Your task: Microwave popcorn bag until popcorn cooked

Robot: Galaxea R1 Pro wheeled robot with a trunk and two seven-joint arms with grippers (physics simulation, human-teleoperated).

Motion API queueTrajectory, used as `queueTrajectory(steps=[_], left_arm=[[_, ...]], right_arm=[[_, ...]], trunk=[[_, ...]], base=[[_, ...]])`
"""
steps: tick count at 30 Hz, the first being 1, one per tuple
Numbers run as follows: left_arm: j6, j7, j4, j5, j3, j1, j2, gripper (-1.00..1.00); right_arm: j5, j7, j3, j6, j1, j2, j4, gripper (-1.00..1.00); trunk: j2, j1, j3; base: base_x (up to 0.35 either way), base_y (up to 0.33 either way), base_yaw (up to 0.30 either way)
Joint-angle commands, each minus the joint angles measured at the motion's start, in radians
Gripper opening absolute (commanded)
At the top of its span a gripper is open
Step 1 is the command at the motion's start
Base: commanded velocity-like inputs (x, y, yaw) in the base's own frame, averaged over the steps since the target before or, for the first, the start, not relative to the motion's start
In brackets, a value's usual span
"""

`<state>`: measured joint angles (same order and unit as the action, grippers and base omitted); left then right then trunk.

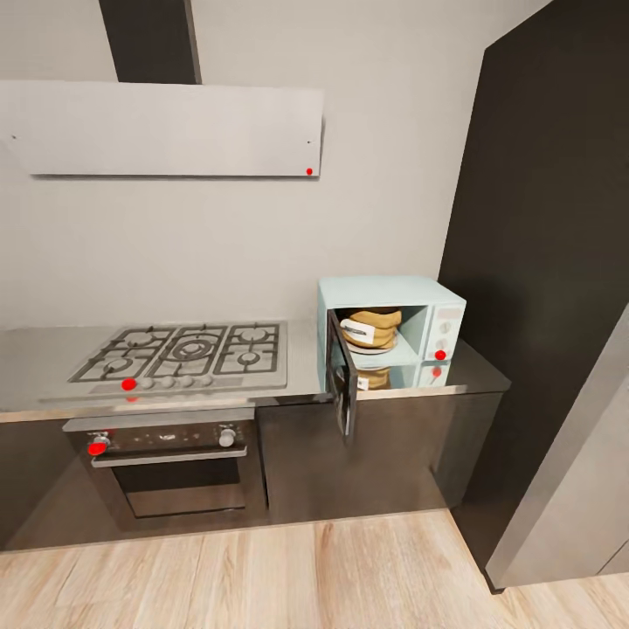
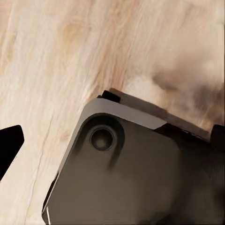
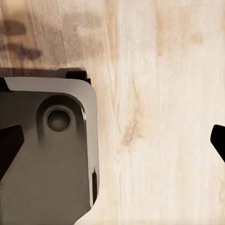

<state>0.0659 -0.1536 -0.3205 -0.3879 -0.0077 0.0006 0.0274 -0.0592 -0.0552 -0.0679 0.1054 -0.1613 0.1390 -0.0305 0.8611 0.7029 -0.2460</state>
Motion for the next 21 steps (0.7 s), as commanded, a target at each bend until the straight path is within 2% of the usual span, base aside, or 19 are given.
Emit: queueTrajectory(steps=[1, 4, 6, 9, 11, 12, 14, 16, 17, 18, 20, 21], left_arm=[[-0.013, -0.005, -0.052, -0.006, -0.001, 0.001, 0.0, 1.0], [-0.168, -0.007, -0.252, -0.005, -0.005, 0.001, -0.002, 1.0], [-0.28, -0.006, -0.435, -0.006, -0.006, 0.001, -0.004, 1.0], [-0.465, 0.001, -0.804, -0.008, -0.006, -0.003, -0.002, 1.0], [-0.555, 0.006, -0.964, -0.01, -0.01, -0.014, 0.002, 1.0], [-0.575, 0.013, -1.007, -0.01, -0.015, -0.03, 0.01, 1.0], [-0.602, 0.047, -1.063, -0.01, -0.038, -0.1, 0.044, 1.0], [-0.614, 0.073, -1.084, -0.009, -0.06, -0.214, 0.077, 1.0], [-0.615, 0.076, -1.088, -0.009, -0.071, -0.248, 0.084, 1.0], [-0.614, 0.079, -1.091, -0.008, -0.102, -0.282, 0.091, 1.0], [-0.603, 0.075, -1.088, -0.006, -0.166, -0.303, 0.094, 1.0], [-0.589, 0.07, -1.087, -0.002, -0.214, -0.311, 0.095, 1.0]], right_arm=[[-0.003, -0.003, -0.007, 0.006, -0.001, 0.001, -0.003, 1.0], [0.002, -0.003, -0.007, 0.006, -0.001, 0.001, -0.003, 1.0], [0.002, -0.003, -0.007, 0.006, -0.001, 0.0, -0.003, 1.0], [0.002, -0.003, -0.007, 0.006, -0.001, 0.0, -0.003, 1.0], [0.002, -0.003, -0.007, 0.006, -0.001, 0.0, -0.003, 1.0], [0.002, -0.003, -0.007, 0.006, -0.001, 0.0, -0.003, 1.0], [0.002, -0.003, -0.008, 0.006, -0.001, 0.0, -0.003, 1.0], [0.002, -0.003, -0.009, 0.003, -0.001, -0.003, -0.003, 1.0], [0.002, -0.003, -0.009, 0.001, -0.001, -0.005, -0.003, 1.0], [0.002, -0.003, -0.009, -0.001, -0.001, -0.006, -0.003, 1.0], [0.002, -0.003, -0.009, -0.002, -0.001, -0.006, -0.003, 1.0], [0.002, -0.003, -0.009, 0.0, -0.001, -0.006, -0.003, 1.0]], trunk=[[0.001, 0.0, -0.001], [0.001, 0.0, -0.001], [0.001, 0.0, -0.001], [0.001, 0.0, -0.001], [0.001, 0.0, -0.001], [0.001, 0.0, -0.001], [0.001, 0.0, -0.001], [0.001, 0.0, -0.001], [0.001, 0.0, -0.001], [0.001, 0.0, -0.001], [0.001, 0.0, -0.001], [0.001, 0.0, -0.001]], base=[[0.0, 0.0, 0.0], [0.0, 0.0, 0.0], [0.0, 0.0, 0.0], [0.0, 0.0, 0.0], [0.0, 0.0, 0.0], [0.0, 0.0, 0.0], [0.0, 0.0, 0.0], [0.0, 0.0, 0.0], [0.0, 0.0, 0.0], [0.0, 0.0, 0.0], [0.0, 0.0, 0.0], [0.0, 0.0, 0.0]])
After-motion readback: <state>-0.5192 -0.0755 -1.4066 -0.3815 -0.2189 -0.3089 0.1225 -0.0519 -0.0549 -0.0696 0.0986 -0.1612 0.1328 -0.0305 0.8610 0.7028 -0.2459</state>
